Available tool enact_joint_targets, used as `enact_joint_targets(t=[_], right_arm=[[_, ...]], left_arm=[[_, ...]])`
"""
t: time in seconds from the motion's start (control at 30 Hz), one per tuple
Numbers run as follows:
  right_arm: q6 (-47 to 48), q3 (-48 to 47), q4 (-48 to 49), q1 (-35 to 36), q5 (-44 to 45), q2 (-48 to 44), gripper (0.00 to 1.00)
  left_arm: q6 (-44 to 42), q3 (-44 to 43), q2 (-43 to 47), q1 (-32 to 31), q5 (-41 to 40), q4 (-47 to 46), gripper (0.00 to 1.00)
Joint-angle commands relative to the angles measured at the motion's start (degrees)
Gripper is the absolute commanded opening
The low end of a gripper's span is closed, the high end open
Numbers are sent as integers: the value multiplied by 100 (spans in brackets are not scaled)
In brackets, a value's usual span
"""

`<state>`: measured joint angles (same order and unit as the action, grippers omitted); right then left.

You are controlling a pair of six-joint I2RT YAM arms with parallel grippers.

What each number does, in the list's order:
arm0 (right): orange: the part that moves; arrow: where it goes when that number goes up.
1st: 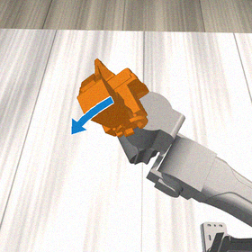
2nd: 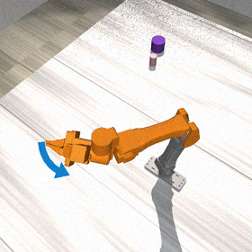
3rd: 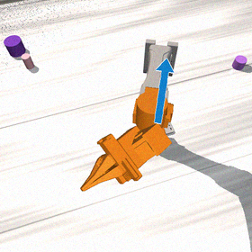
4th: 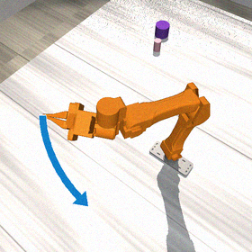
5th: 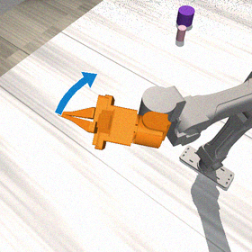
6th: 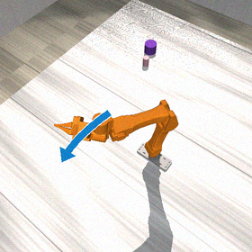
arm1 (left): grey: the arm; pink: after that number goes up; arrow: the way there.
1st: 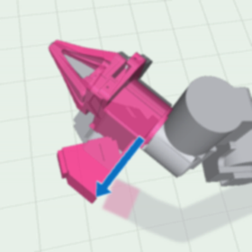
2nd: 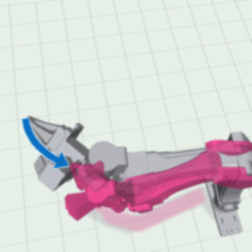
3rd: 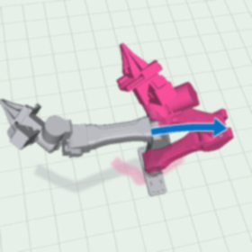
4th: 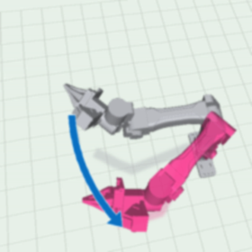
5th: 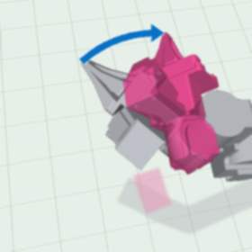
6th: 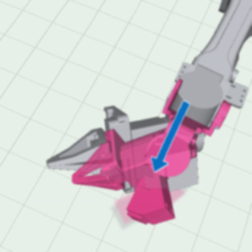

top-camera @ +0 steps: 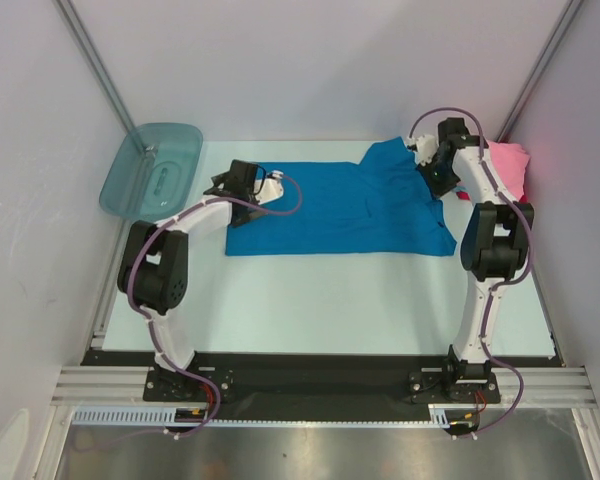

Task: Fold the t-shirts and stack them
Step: Fold the tshirt

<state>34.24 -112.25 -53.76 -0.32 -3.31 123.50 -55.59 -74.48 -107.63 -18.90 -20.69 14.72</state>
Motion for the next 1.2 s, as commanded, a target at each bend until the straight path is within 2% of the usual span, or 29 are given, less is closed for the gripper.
enact_joint_targets(t=[0.0, 0.17, 0.37, 0.63, 0.87, 1.17], right_arm=[[478, 343, -442, -56, 5, -274, 0], [575, 520, -487, -100, 120, -300, 0], [487, 318, -469, -118, 182, -265, 0], [601, 186, -487, -109, 479, -256, 0], [584, -191, -618, -83, 604, -151, 0], [549, -473, -680, -56, 762, -2, 1]], left_arm=[[-48, -190, 471, -70, 407, 267, 100], [-13, 3, 489, -149, 1145, 637, 100], [-118, 109, 208, -176, 1436, 602, 100], [-733, 13, -63, -35, 2454, 795, 100], [-795, -172, -425, 61, 2605, 1024, 100], [-1252, 302, -214, 193, 2491, 1358, 100]])
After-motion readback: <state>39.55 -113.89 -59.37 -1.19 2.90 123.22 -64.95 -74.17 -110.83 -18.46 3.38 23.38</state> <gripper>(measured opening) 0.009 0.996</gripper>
